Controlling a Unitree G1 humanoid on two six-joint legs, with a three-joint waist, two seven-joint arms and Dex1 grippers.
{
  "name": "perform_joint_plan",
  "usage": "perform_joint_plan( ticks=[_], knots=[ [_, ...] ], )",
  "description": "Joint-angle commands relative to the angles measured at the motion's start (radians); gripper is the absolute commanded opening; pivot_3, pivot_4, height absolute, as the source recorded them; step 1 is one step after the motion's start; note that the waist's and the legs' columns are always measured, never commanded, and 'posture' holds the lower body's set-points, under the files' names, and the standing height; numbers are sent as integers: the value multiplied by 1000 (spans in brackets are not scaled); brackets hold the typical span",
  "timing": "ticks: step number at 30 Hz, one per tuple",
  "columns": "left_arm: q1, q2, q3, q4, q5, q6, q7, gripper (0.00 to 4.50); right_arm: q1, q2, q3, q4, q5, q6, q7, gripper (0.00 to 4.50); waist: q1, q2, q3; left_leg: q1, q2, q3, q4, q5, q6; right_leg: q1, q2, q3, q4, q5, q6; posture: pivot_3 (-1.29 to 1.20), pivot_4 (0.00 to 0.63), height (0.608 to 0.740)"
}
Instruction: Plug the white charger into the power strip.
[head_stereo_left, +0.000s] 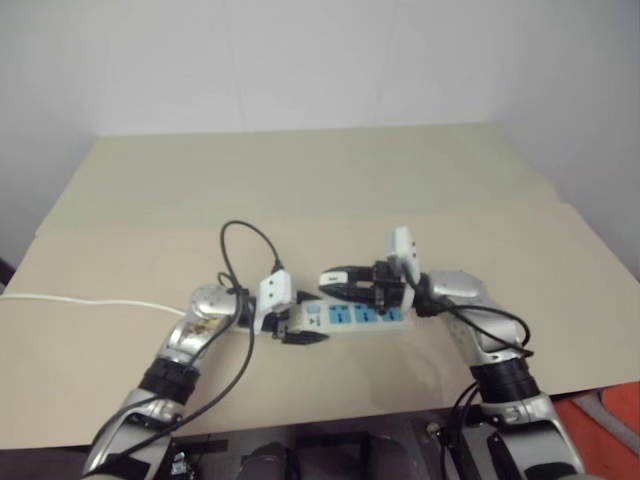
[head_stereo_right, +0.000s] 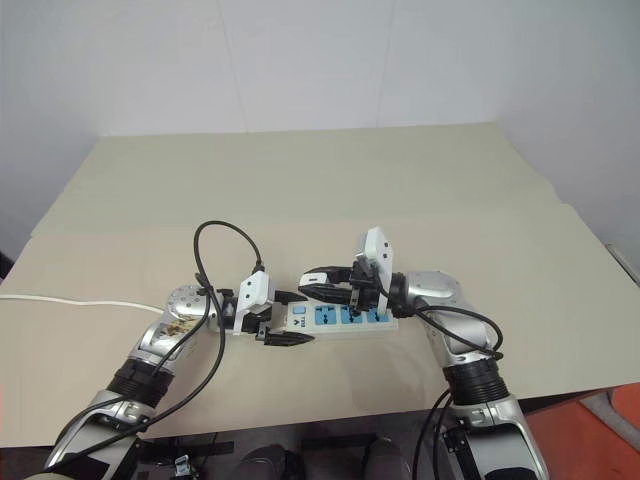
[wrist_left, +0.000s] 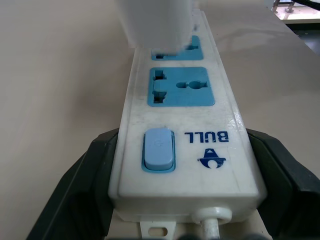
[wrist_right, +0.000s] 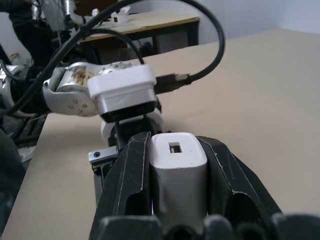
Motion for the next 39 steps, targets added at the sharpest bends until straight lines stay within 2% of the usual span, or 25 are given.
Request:
perform_joint_plan(
  ticks=[1, 16, 31, 39],
  knots=[
    [14, 23, -19, -13, 19, 12, -10, 3286, -5, 11, 7, 33, -12, -62, 1, 1153, 0, 0, 0, 0, 0, 0, 0, 0, 0, 0, 0, 0, 0, 0, 0, 0, 150, 740],
    [28, 39, -17, -48, 15, 32, -8, 3286, -40, 27, 28, 197, -48, -159, 24, 1153, -3, 0, 0, 2, 0, 0, 0, 0, 0, 2, 1, 0, 0, 0, 0, 0, 150, 740],
    [29, 50, -21, -51, 6, 33, 1, 3286, -30, -96, 4, 264, -52, -212, 160, 1153, 5, 0, 0, 2, 1, 0, 0, 0, -1, 2, 1, 1, 0, 0, 0, 0, 150, 740],
    [36, 55, -20, -55, 3, 35, 7, 3286, -50, -120, -11, 347, -59, -264, 188, 1153, 5, 0, 0, 2, 1, 0, 0, 0, -1, 2, 1, 1, 0, 0, 0, 0, 150, 740]
  ],
)
